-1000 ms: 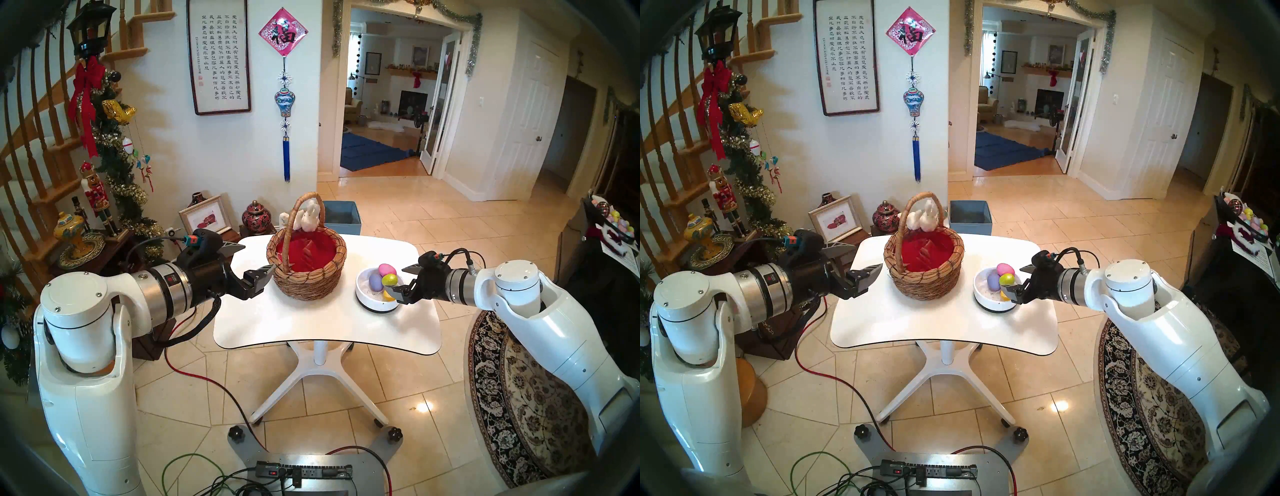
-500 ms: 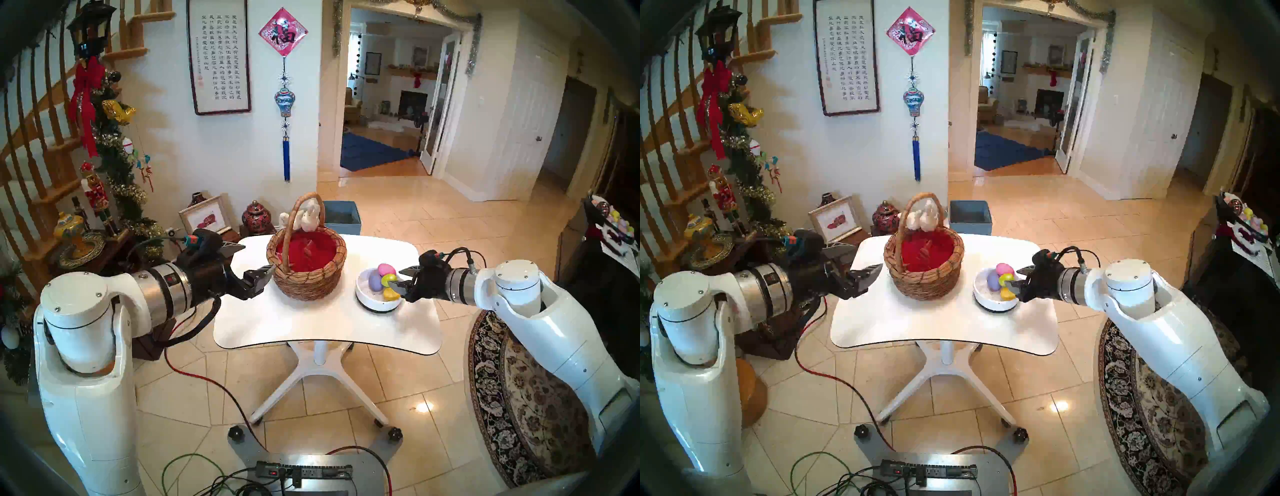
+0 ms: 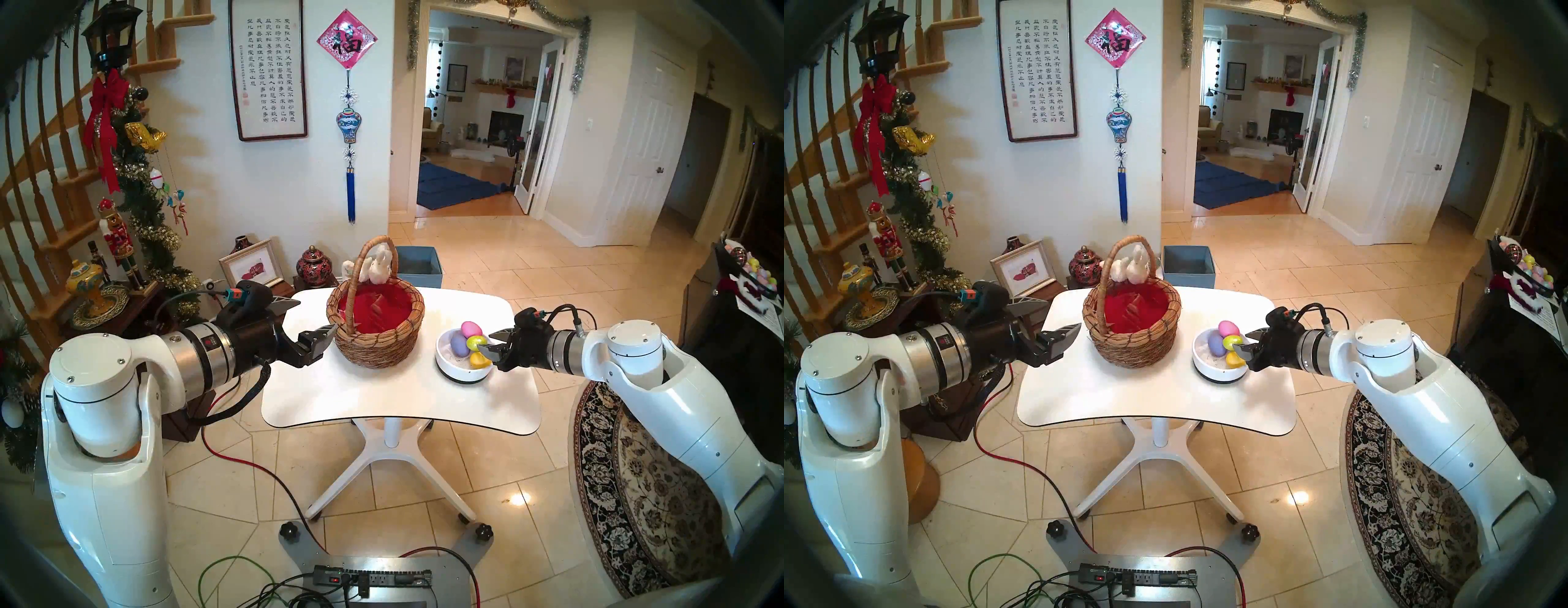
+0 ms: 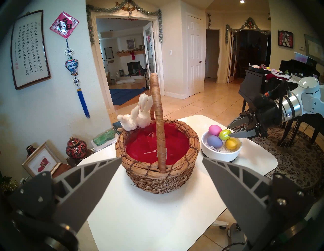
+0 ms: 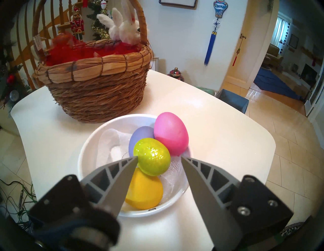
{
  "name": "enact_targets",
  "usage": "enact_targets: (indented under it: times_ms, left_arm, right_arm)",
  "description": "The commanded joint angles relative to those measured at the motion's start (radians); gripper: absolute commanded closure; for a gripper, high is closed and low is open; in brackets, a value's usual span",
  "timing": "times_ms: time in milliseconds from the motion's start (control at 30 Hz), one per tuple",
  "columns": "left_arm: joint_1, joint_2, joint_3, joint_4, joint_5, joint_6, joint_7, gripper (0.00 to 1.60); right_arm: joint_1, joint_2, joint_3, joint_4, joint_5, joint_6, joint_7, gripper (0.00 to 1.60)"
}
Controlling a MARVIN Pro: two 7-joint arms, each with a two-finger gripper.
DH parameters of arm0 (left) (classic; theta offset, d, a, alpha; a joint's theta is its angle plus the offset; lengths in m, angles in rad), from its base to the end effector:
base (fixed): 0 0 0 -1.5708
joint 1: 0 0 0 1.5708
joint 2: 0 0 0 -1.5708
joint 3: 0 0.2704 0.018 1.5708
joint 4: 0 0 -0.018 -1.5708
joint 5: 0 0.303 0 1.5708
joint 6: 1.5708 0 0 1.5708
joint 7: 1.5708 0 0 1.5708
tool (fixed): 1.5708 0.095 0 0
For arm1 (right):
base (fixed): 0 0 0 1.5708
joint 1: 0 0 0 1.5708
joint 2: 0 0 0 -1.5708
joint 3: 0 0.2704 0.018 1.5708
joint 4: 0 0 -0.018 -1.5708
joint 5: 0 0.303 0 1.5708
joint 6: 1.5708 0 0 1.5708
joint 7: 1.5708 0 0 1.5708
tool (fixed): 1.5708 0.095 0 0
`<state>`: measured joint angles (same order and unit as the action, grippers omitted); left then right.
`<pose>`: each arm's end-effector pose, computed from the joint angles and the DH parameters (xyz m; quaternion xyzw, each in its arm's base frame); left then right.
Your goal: Put easter egg into basket
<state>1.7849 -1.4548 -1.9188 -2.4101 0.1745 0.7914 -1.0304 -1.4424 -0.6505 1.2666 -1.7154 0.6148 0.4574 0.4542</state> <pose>0.2809 0.0373 -0.1223 0.7654 -0.2616 0.5714 0.1384 0.3954 -0.0869 -0.2338 -0.8146 -0.3181 -0.4646 0.1392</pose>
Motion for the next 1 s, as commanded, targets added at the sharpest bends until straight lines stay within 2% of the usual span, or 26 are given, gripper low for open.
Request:
enact_targets:
  times_ms: [0, 33, 67, 167, 200, 233, 267, 367, 400, 433, 500, 567, 733, 967]
  left_arm:
    - [-0.002, 0.001, 0.002, -0.005, 0.000, 0.000, 0.000, 0.00]
    - [-0.002, 0.001, 0.002, -0.005, 0.000, 0.000, 0.000, 0.00]
    - [-0.002, 0.001, 0.002, -0.005, 0.000, 0.000, 0.000, 0.00]
    - [-0.002, 0.001, 0.002, -0.005, 0.000, 0.000, 0.000, 0.00]
    - [-0.002, 0.001, 0.002, -0.005, 0.000, 0.000, 0.000, 0.00]
    - [-0.002, 0.001, 0.002, -0.005, 0.000, 0.000, 0.000, 0.00]
    - [-0.002, 0.001, 0.002, -0.005, 0.000, 0.000, 0.000, 0.00]
    - [-0.002, 0.001, 0.002, -0.005, 0.000, 0.000, 0.000, 0.00]
    - [-0.002, 0.001, 0.002, -0.005, 0.000, 0.000, 0.000, 0.00]
    - [-0.002, 0.001, 0.002, -0.005, 0.000, 0.000, 0.000, 0.00]
    - [-0.002, 0.001, 0.002, -0.005, 0.000, 0.000, 0.000, 0.00]
    - [-0.002, 0.000, 0.002, -0.005, 0.000, 0.000, 0.000, 0.00]
    - [-0.002, 0.001, 0.002, -0.005, 0.000, 0.000, 0.000, 0.00]
    - [-0.002, 0.001, 0.002, -0.005, 0.000, 0.000, 0.000, 0.00]
  right_arm:
    - [-0.001, 0.015, 0.017, -0.016, 0.007, -0.004, 0.002, 0.63]
    - [-0.002, 0.017, 0.020, -0.019, 0.010, -0.004, 0.001, 0.67]
    - [-0.004, 0.021, 0.025, -0.026, 0.017, -0.005, 0.002, 0.80]
    - [-0.006, 0.025, 0.027, -0.031, 0.023, -0.006, 0.005, 0.83]
    - [-0.007, 0.027, 0.028, -0.034, 0.025, -0.006, 0.006, 0.75]
    - [-0.008, 0.029, 0.028, -0.036, 0.027, -0.006, 0.006, 0.34]
    - [-0.009, 0.031, 0.029, -0.039, 0.028, -0.006, 0.005, 0.25]
    - [-0.012, 0.034, 0.032, -0.045, 0.032, -0.006, 0.002, 0.31]
    - [-0.014, 0.036, 0.034, -0.048, 0.035, -0.005, 0.001, 0.41]
    - [-0.014, 0.037, 0.035, -0.050, 0.037, -0.006, 0.001, 0.40]
    - [-0.016, 0.039, 0.037, -0.053, 0.040, -0.007, 0.002, 0.32]
    - [-0.017, 0.041, 0.037, -0.056, 0.042, -0.007, 0.002, 0.14]
    - [-0.015, 0.037, 0.028, -0.052, 0.043, -0.008, 0.000, 0.01]
    - [-0.001, 0.026, 0.008, -0.039, 0.035, -0.009, 0.000, 0.00]
